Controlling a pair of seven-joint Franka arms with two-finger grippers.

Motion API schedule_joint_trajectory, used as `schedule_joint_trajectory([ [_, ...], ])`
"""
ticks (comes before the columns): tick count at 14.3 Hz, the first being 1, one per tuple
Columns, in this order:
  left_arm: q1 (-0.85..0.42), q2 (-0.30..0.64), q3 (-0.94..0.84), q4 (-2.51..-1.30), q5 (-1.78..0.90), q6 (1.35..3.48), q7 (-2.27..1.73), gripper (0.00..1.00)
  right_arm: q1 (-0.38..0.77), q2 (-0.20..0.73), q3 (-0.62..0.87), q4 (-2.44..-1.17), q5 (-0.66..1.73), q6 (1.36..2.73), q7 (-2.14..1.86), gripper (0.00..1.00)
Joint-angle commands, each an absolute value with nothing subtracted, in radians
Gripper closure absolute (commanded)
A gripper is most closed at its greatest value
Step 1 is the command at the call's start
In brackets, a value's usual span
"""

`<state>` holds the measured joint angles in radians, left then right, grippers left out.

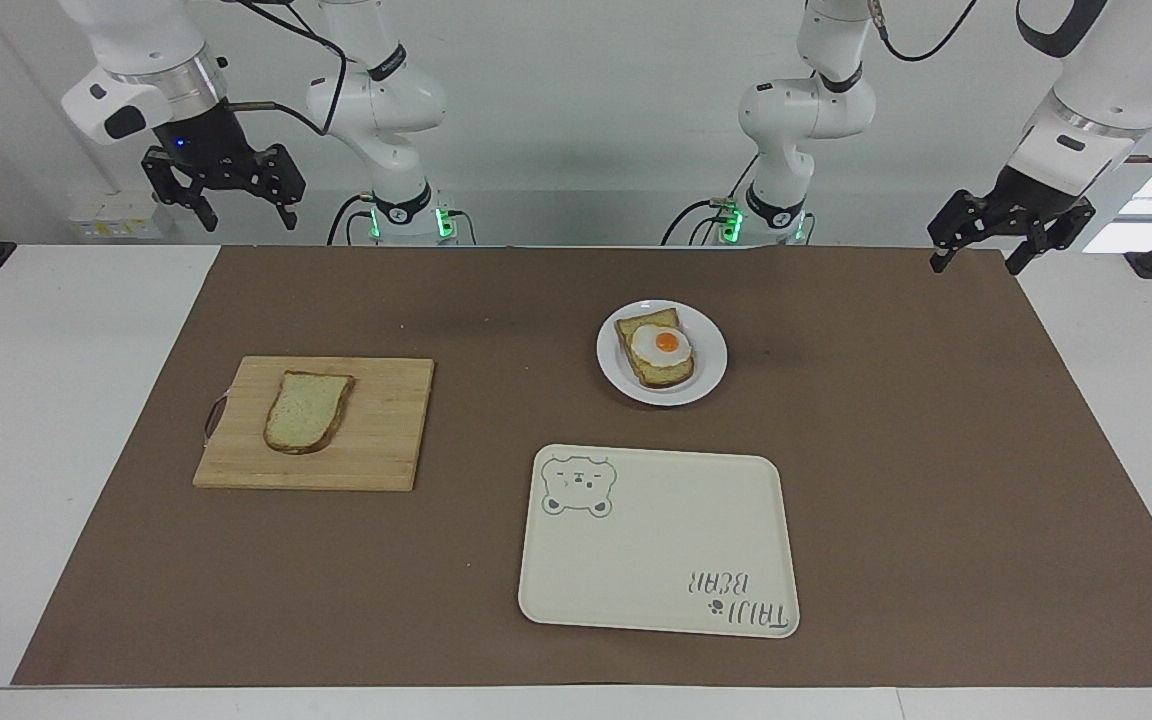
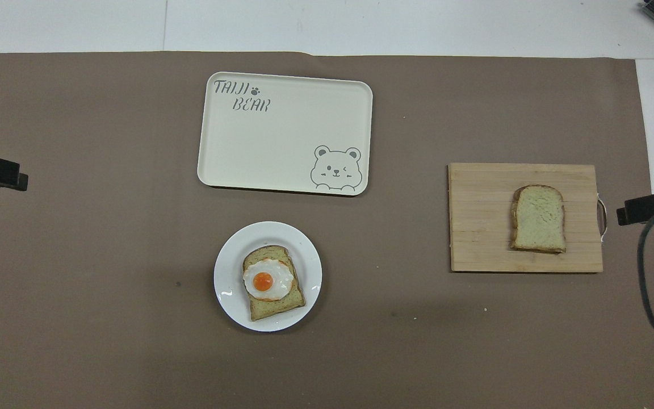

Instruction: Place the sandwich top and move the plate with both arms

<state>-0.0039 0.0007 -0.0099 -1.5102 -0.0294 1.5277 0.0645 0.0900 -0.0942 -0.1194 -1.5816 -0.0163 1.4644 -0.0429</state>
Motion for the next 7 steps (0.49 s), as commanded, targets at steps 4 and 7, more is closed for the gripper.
schedule_joint_trajectory([
  [4, 0.015, -0.021, -0.025, -1.529, -0.015, 1.517, 0.06, 0.0, 0.081, -0.107, -0.117, -1.598, -0.025, 1.479, -0.052, 0.0],
  [7, 0.015, -0.021, -0.025, -1.529, -0.015, 1.517, 0.06, 0.0, 0.081, -0.107, -0.117, -1.598, -0.025, 1.477, -0.054, 0.0],
])
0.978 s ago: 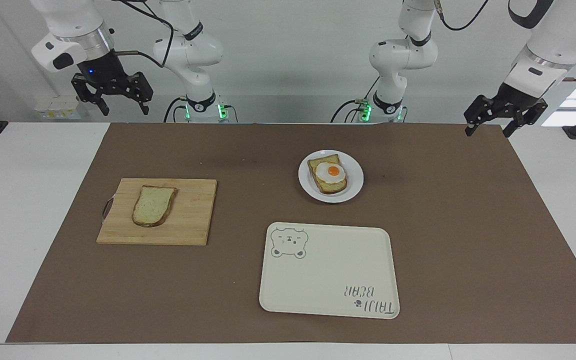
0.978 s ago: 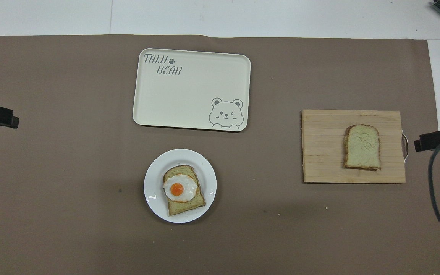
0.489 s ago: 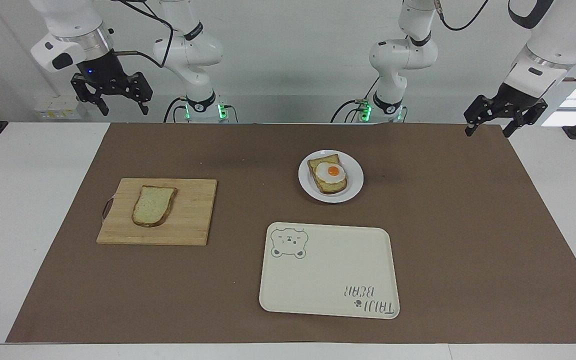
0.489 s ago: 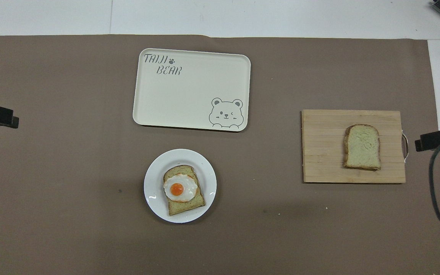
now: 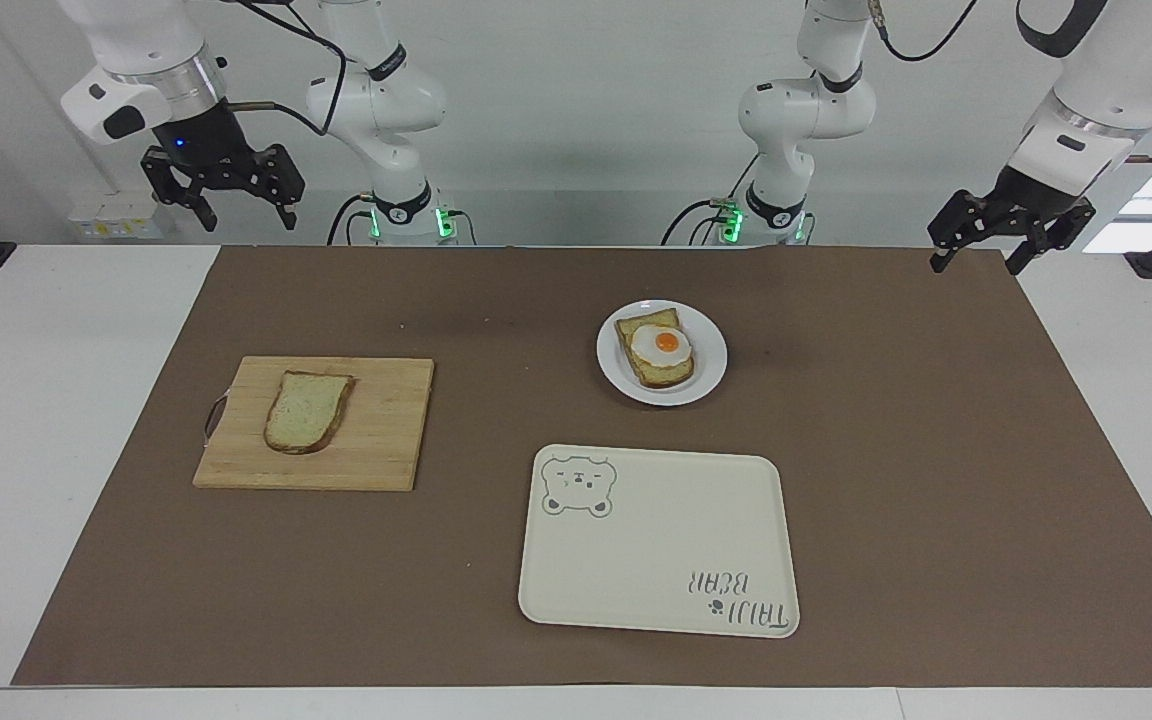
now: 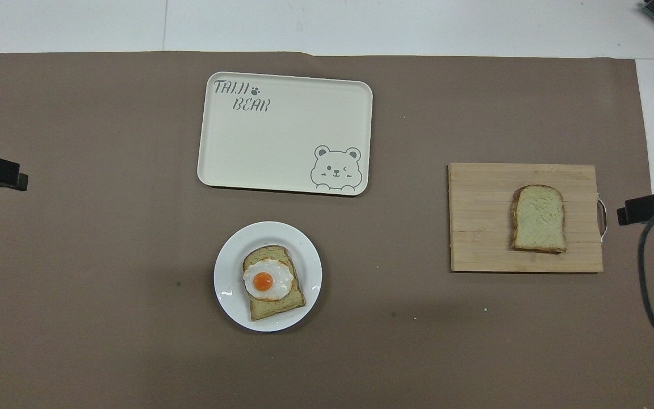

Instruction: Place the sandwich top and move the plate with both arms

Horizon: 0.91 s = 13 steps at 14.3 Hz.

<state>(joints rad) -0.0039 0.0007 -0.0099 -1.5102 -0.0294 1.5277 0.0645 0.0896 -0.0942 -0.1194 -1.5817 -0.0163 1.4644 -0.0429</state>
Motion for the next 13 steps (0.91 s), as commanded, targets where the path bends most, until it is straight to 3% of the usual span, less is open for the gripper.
schedule_joint_trajectory([
  [1, 0.015, -0.021, -0.025, -1.529, -0.015, 1.517, 0.06, 0.0, 0.08, -0.107, -0.117, -1.598, -0.025, 1.477, -0.055, 0.0],
  [13, 0.015, -0.021, -0.025, -1.529, -0.015, 1.517, 0.06, 0.0, 0.078, -0.133, -0.115, -1.646, -0.025, 1.508, -0.055, 0.0],
])
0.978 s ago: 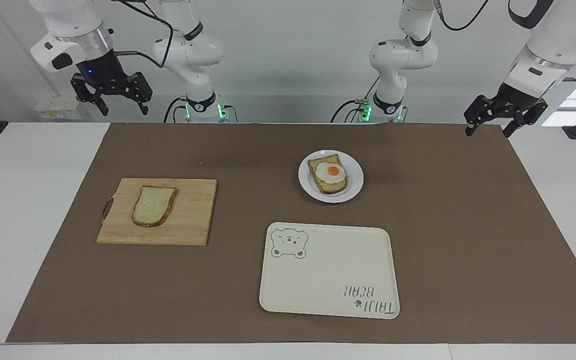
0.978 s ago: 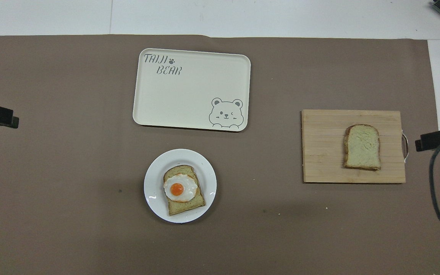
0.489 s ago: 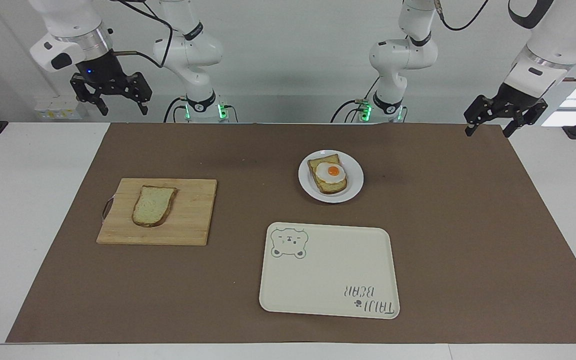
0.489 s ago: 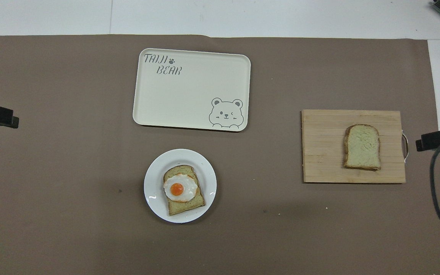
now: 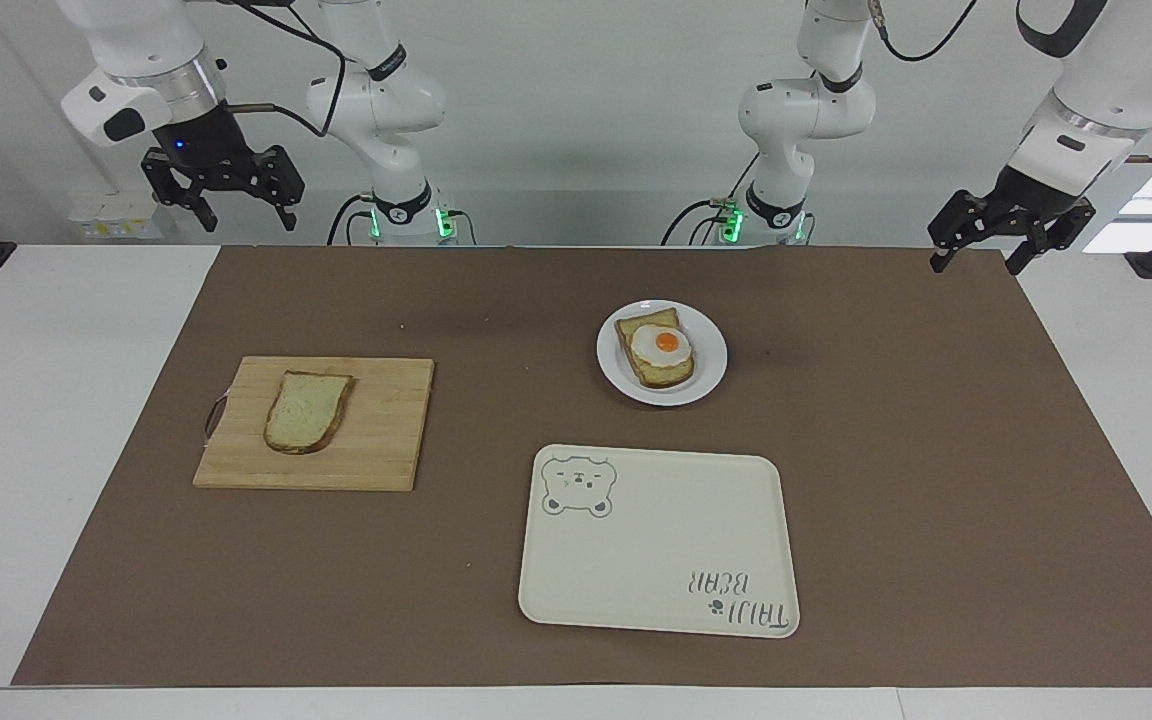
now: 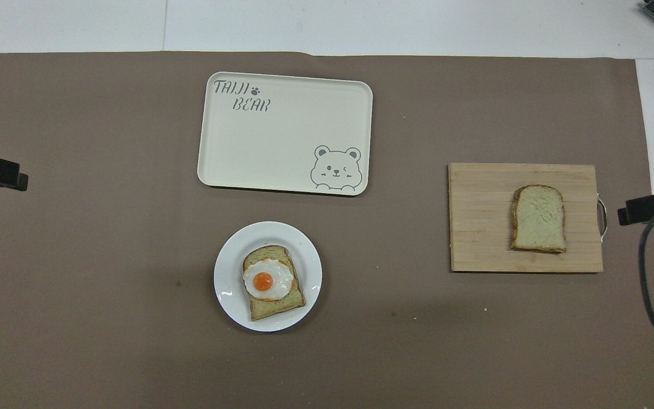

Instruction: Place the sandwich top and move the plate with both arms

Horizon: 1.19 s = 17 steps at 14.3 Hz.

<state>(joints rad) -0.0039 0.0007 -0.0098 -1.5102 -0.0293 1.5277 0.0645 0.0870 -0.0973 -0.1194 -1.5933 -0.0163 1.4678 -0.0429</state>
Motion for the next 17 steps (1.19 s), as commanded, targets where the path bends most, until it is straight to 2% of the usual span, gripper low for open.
schedule_joint_trajectory([
  [1, 0.015, -0.021, -0.025, -1.529, -0.015, 1.517, 0.06, 0.0, 0.077, -0.138, -0.115, -1.658, -0.025, 1.522, -0.057, 0.0],
  [17, 0.015, -0.021, -0.025, -1.531, -0.015, 1.517, 0.06, 0.0, 0.061, -0.133, -0.115, -1.664, -0.018, 1.555, -0.092, 0.0],
])
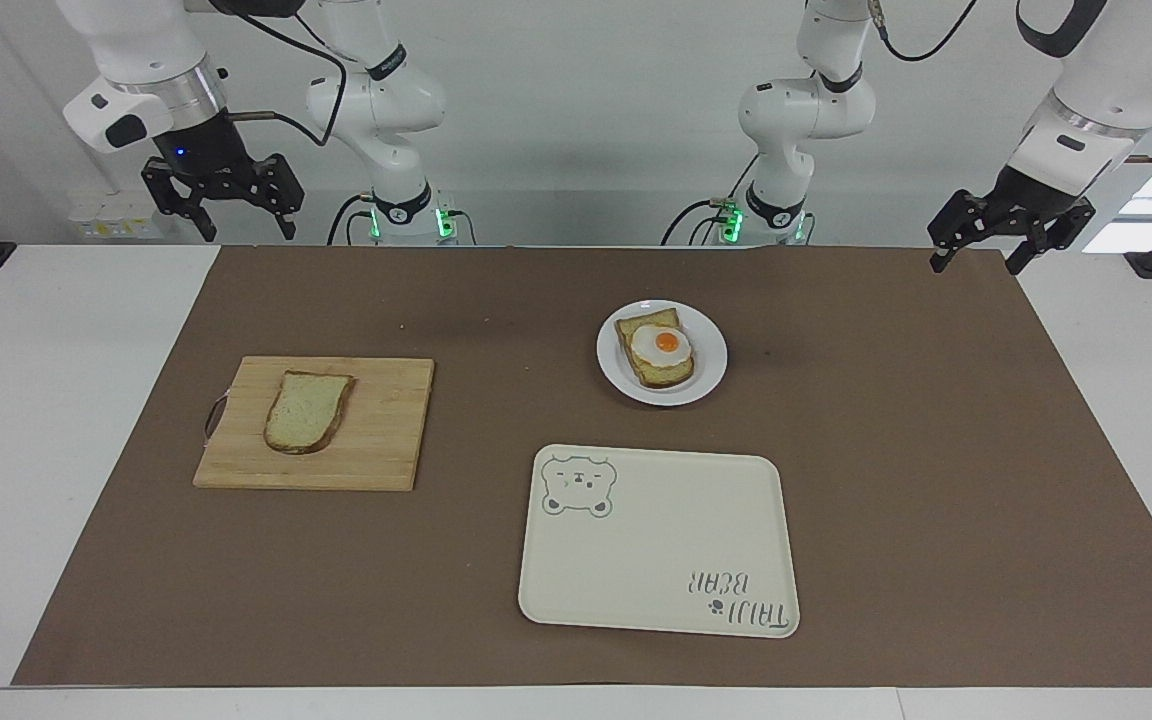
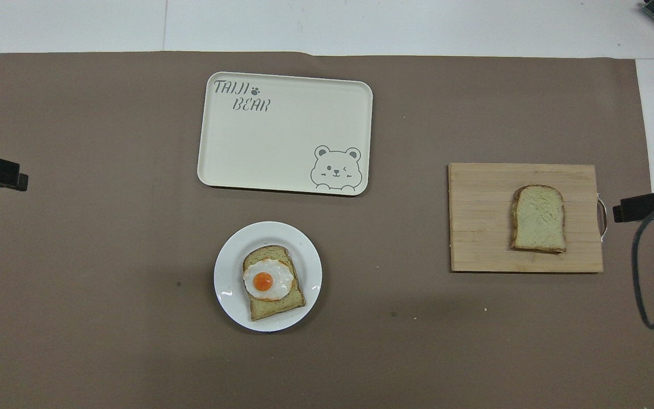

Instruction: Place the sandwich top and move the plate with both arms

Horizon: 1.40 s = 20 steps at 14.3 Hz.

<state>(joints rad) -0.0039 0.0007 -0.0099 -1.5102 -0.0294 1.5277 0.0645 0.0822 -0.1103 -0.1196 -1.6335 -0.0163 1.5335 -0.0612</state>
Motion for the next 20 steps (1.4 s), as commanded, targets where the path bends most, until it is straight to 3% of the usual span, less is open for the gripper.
schedule_joint_trajectory([
  [1, 0.015, -0.02, -0.025, -1.531, -0.015, 1.517, 0.06, 0.0, 0.061, -0.133, -0.115, -1.667, -0.018, 1.555, -0.095, 0.0],
  [8, 0.015, -0.02, -0.025, -1.529, -0.015, 1.517, 0.06, 0.0, 0.038, -0.127, -0.115, -1.69, -0.017, 1.586, -0.199, 0.0],
  [12, 0.015, -0.02, -0.025, -1.529, -0.015, 1.517, 0.06, 0.0, 0.008, -0.118, -0.117, -1.765, 0.029, 1.713, -0.248, 0.0],
  [20, 0.015, -0.02, -0.025, -1.531, -0.015, 1.517, 0.058, 0.0, -0.043, 0.043, -0.115, -1.812, 0.11, 1.916, -0.253, 0.0],
])
